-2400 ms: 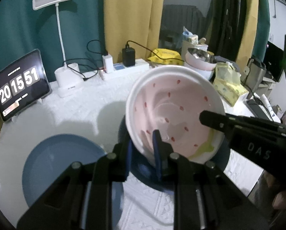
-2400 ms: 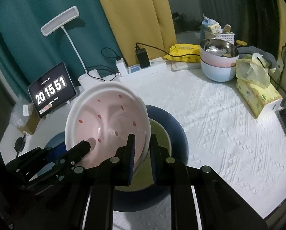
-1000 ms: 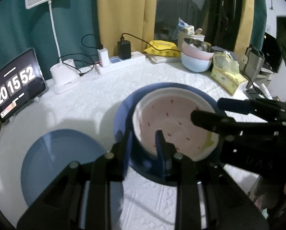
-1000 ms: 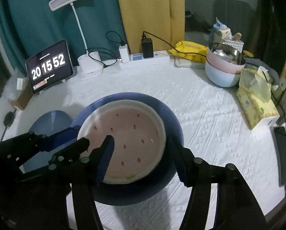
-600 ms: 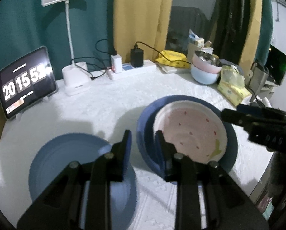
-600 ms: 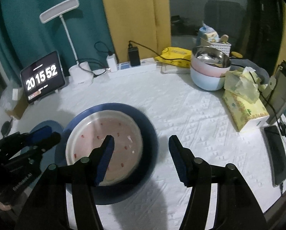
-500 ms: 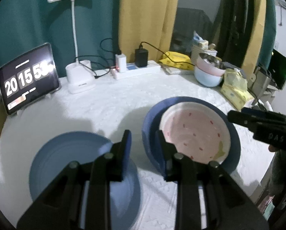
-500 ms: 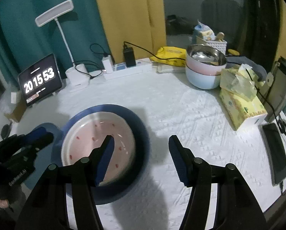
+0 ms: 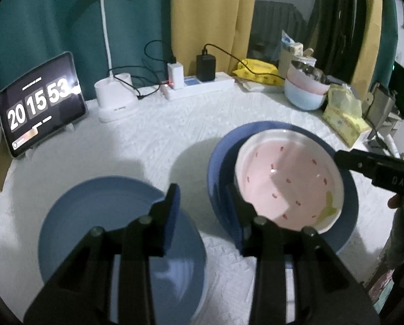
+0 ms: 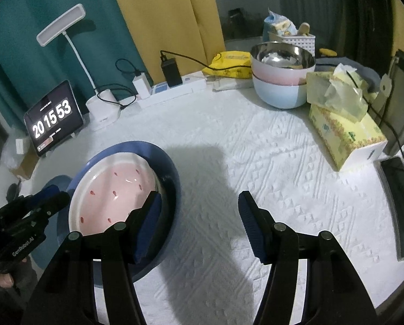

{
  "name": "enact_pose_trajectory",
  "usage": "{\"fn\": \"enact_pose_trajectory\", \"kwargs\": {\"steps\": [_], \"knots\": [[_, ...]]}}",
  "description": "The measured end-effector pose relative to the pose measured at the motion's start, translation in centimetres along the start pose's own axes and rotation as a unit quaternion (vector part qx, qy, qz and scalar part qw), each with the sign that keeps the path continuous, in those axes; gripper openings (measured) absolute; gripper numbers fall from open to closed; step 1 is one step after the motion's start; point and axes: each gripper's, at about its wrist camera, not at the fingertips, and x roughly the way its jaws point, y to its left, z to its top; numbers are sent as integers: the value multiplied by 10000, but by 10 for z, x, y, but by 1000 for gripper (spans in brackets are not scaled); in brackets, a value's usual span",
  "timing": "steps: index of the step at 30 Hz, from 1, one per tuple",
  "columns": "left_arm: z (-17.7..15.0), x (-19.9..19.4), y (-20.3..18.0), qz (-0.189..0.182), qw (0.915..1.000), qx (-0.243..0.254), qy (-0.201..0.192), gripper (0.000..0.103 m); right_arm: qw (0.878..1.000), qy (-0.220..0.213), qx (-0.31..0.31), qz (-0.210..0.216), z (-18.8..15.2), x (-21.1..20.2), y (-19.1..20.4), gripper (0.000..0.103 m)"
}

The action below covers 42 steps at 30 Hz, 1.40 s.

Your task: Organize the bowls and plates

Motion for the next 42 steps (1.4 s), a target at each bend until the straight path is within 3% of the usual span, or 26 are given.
{"fn": "enact_pose_trajectory", "kwargs": {"steps": [18,23,34,42], "knots": [[0,17,-3,161,9997,67,180,40,9997,127,35,206,-5,18,-8,62],[-2,18,-6,390,9992,59,75,41,9998,72,30,162,-6,18,-6,62],[-3,19,0,308,9994,-126,-17,42,9998,78,139,128,-7,21,-7,65],[-3,19,-2,380,9992,21,-97,42,9997,20,228,79,-9,23,-7,65]]}}
